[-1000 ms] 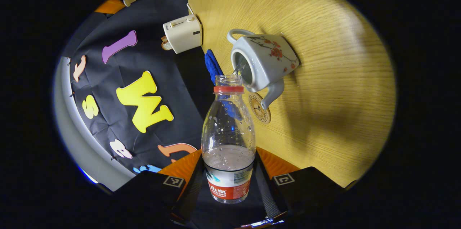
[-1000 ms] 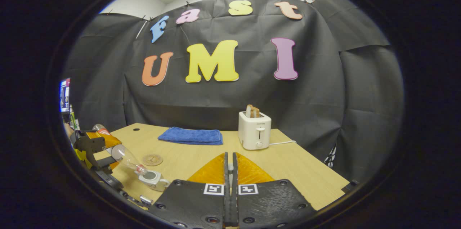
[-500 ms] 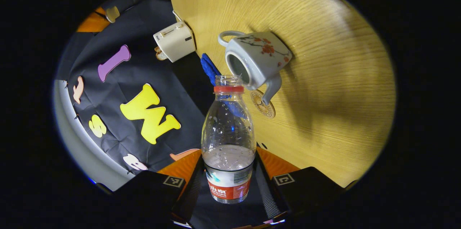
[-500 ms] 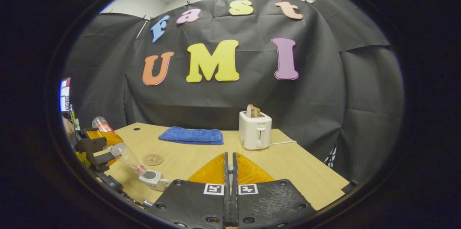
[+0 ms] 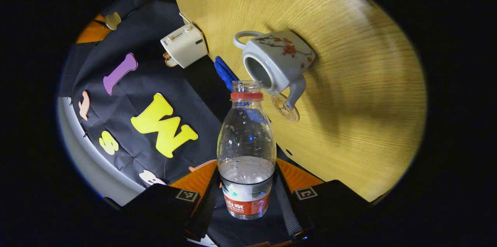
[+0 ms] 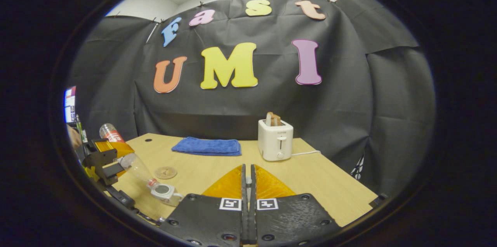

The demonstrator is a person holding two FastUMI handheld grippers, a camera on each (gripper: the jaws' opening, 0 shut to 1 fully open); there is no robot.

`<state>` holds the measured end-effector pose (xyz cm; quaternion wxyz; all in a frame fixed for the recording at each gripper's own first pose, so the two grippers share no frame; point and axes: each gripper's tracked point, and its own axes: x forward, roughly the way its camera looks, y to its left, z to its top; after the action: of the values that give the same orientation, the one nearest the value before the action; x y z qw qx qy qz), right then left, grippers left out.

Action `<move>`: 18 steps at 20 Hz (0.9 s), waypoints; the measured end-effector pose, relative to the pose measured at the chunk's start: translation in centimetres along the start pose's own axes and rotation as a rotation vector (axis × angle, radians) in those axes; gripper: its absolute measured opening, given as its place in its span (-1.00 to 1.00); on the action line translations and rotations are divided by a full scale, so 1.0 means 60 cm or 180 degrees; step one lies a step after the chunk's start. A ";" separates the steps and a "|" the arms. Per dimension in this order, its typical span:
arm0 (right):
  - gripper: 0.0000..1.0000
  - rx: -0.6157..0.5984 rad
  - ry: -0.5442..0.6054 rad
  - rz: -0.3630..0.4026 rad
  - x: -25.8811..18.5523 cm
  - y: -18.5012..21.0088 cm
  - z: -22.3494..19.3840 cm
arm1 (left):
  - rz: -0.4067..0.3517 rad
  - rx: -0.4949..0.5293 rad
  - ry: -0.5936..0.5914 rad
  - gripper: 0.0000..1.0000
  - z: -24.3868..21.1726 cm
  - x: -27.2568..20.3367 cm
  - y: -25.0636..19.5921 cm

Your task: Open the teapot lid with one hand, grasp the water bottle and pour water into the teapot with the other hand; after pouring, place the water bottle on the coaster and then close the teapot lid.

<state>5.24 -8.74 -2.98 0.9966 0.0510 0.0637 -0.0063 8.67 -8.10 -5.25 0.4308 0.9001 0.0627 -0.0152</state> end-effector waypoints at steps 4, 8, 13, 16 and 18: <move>-1.00 -0.0010 -0.0008 -0.0019 -0.002 -0.004 0.002 | -0.0016 0.0007 0.0004 0.58 0.000 0.001 -0.005; -1.00 -0.0025 -0.0023 -0.0051 -0.001 -0.006 0.004 | 0.0002 0.0007 -0.0010 0.50 0.002 0.002 -0.003; -1.00 0.0008 -0.0028 -0.0050 0.001 -0.008 0.005 | -0.0108 -0.0842 -0.0244 0.49 0.006 0.000 -0.032; -1.00 0.0018 -0.0017 -0.0045 -0.001 -0.008 0.004 | -0.0283 -0.1867 -0.0376 0.50 0.013 -0.003 -0.064; -1.00 0.0016 -0.0054 -0.0071 -0.004 -0.013 0.010 | -0.0225 -0.2405 -0.0387 0.50 0.009 0.003 -0.068</move>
<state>5.08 -9.56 -2.41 0.9969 0.0527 0.0559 -0.0180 8.35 -5.97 -8.79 0.7343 0.6727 0.0693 -0.0593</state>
